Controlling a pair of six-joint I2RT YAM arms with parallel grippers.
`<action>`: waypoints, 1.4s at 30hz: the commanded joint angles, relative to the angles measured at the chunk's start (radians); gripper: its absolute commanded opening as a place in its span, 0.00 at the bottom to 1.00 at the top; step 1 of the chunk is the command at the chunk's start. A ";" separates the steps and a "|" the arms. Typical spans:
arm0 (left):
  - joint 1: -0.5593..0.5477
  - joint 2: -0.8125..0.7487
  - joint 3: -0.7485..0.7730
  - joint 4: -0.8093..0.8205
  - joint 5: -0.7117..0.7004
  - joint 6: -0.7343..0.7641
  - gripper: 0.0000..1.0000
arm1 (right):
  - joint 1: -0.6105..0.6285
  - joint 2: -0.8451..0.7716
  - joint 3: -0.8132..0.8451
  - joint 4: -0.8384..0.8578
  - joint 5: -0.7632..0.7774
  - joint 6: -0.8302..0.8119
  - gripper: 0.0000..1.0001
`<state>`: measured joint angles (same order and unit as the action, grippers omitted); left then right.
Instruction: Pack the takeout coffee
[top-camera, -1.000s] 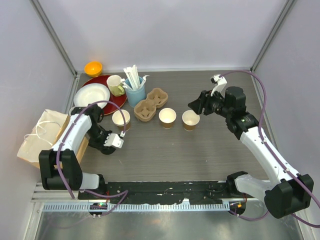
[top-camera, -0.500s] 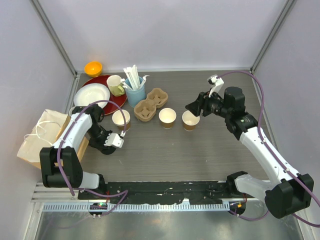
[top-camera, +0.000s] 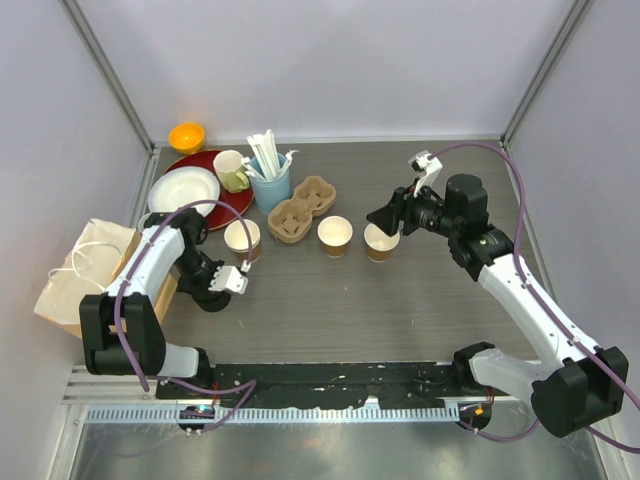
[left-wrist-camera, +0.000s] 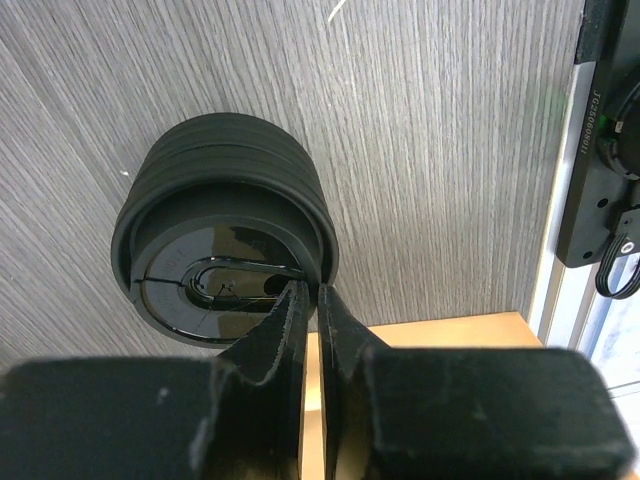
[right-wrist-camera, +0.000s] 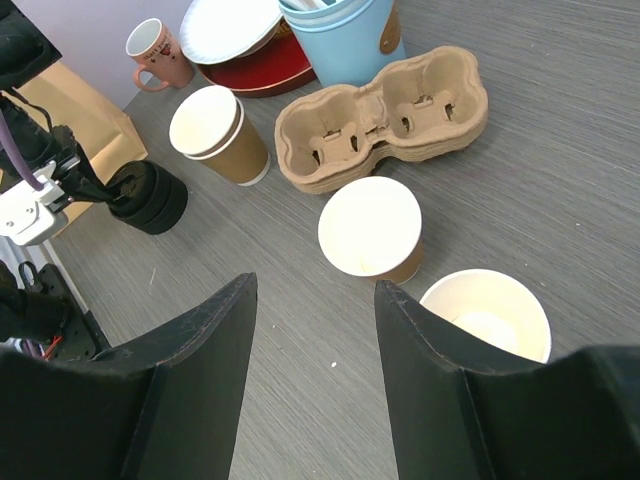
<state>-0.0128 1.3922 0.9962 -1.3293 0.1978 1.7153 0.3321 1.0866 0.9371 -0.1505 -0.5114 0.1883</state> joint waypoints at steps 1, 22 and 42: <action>0.002 -0.004 -0.001 -0.034 -0.008 -0.013 0.10 | 0.005 -0.027 0.008 0.045 -0.024 -0.018 0.56; 0.001 -0.036 -0.060 0.019 -0.023 -0.042 0.36 | 0.027 -0.025 0.008 0.039 -0.035 -0.036 0.56; -0.003 -0.041 0.041 -0.063 -0.020 -0.121 0.00 | 0.042 -0.017 0.012 0.026 -0.039 -0.055 0.56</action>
<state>-0.0132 1.3617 0.9604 -1.2964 0.1585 1.6257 0.3668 1.0863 0.9371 -0.1513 -0.5377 0.1543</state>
